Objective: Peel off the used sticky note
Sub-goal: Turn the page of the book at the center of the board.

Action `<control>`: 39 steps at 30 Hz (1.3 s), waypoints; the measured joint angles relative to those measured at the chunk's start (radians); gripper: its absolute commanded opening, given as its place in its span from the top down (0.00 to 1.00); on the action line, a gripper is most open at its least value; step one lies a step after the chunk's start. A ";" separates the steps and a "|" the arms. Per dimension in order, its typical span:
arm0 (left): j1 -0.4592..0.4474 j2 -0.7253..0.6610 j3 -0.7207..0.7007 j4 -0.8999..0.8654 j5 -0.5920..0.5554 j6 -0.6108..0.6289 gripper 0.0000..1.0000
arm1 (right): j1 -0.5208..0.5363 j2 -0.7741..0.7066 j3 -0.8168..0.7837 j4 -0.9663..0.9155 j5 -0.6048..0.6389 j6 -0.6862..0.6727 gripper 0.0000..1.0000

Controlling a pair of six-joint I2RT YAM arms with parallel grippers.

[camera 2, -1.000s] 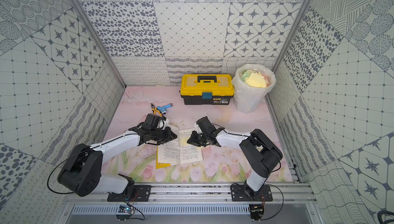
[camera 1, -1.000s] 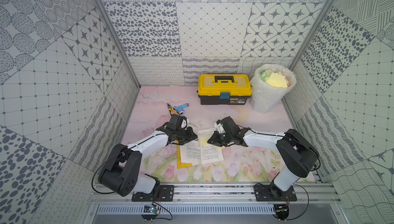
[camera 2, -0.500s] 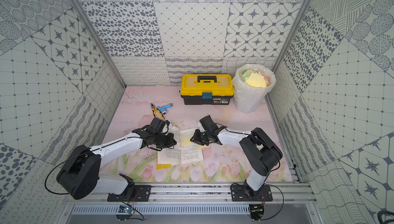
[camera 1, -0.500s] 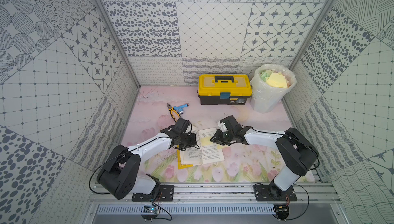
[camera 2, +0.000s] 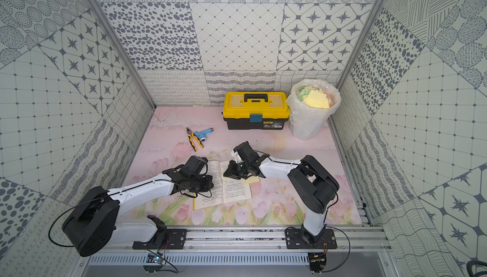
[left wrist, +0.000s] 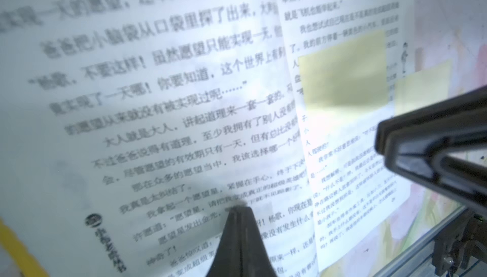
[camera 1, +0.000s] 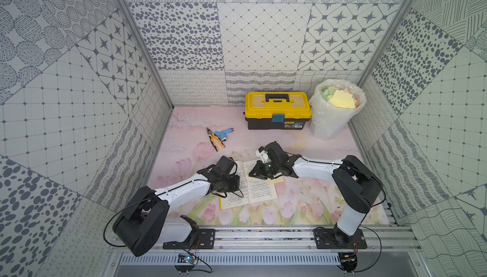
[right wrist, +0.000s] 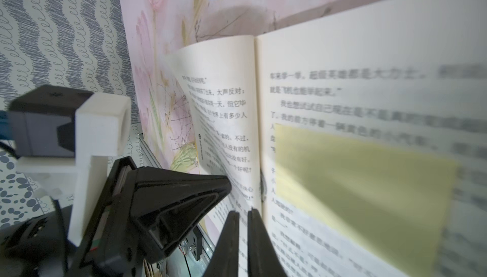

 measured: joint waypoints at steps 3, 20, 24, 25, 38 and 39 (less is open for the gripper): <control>-0.004 -0.018 -0.021 0.005 -0.013 -0.001 1.00 | 0.023 0.063 0.042 0.009 -0.018 0.001 0.91; -0.016 -0.163 -0.053 0.052 0.049 0.012 0.98 | 0.035 0.181 0.103 0.062 -0.062 0.013 0.98; -0.018 -0.158 -0.055 0.103 0.101 0.021 0.98 | 0.035 0.183 0.099 0.076 -0.064 0.024 0.98; -0.018 -0.151 -0.055 0.115 0.111 0.022 0.98 | 0.035 0.183 0.099 0.077 -0.064 0.024 0.98; -0.063 0.000 -0.088 0.271 0.159 0.034 0.99 | 0.036 0.169 0.080 0.103 -0.061 0.052 0.96; -0.064 0.008 -0.091 0.285 0.160 0.036 0.99 | 0.036 0.161 0.076 0.101 -0.058 0.054 0.95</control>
